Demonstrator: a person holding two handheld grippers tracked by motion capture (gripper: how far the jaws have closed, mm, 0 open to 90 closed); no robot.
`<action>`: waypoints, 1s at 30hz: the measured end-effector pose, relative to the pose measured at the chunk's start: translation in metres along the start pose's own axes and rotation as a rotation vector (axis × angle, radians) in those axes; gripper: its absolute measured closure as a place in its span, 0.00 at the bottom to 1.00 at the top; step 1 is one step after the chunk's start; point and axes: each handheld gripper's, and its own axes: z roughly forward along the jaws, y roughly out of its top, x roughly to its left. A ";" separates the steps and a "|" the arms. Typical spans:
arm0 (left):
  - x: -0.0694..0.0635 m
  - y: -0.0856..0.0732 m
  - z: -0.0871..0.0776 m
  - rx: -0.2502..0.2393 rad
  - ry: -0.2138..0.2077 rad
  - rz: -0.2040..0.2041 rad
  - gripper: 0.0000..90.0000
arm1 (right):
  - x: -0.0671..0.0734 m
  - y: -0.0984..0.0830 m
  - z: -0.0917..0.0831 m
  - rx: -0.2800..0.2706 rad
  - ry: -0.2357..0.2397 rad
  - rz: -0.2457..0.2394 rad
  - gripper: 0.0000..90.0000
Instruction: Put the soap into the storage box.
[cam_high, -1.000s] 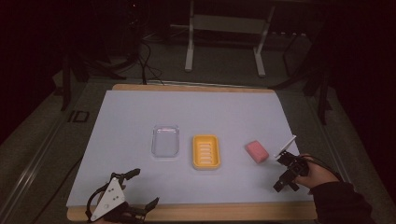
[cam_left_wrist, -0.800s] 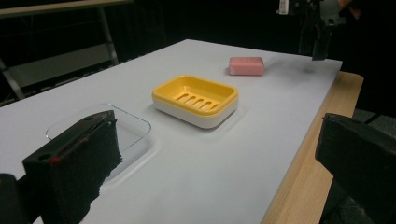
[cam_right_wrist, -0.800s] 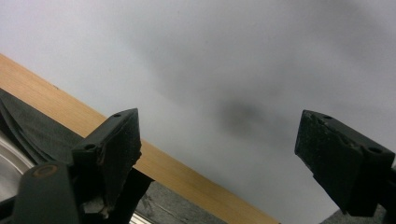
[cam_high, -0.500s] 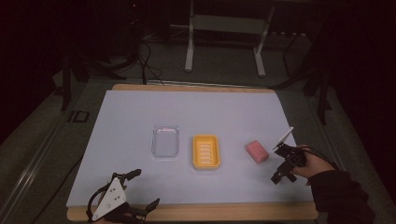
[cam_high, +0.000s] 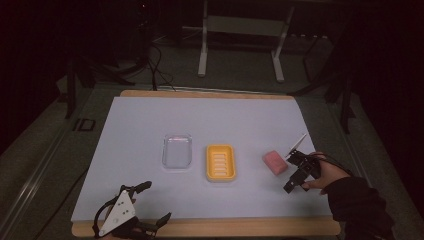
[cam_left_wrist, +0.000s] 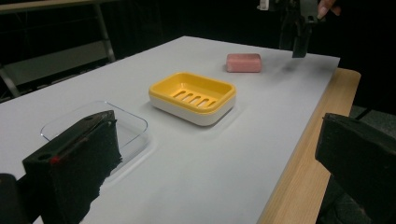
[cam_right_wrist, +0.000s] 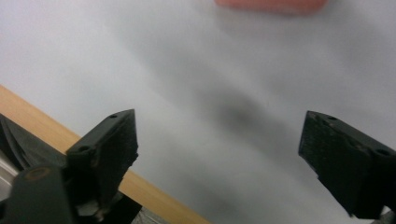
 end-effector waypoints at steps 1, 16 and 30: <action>0.000 0.000 0.000 0.000 0.000 0.000 0.00 | 0.000 0.002 -0.001 -0.006 -0.005 -0.002 0.12; 0.000 0.000 0.001 0.007 -0.002 0.000 0.00 | -0.008 0.032 -0.001 -0.153 0.008 -0.023 0.21; -0.001 -0.001 0.001 0.010 -0.007 0.002 0.00 | -0.014 0.054 0.015 -0.212 -0.044 -0.054 0.25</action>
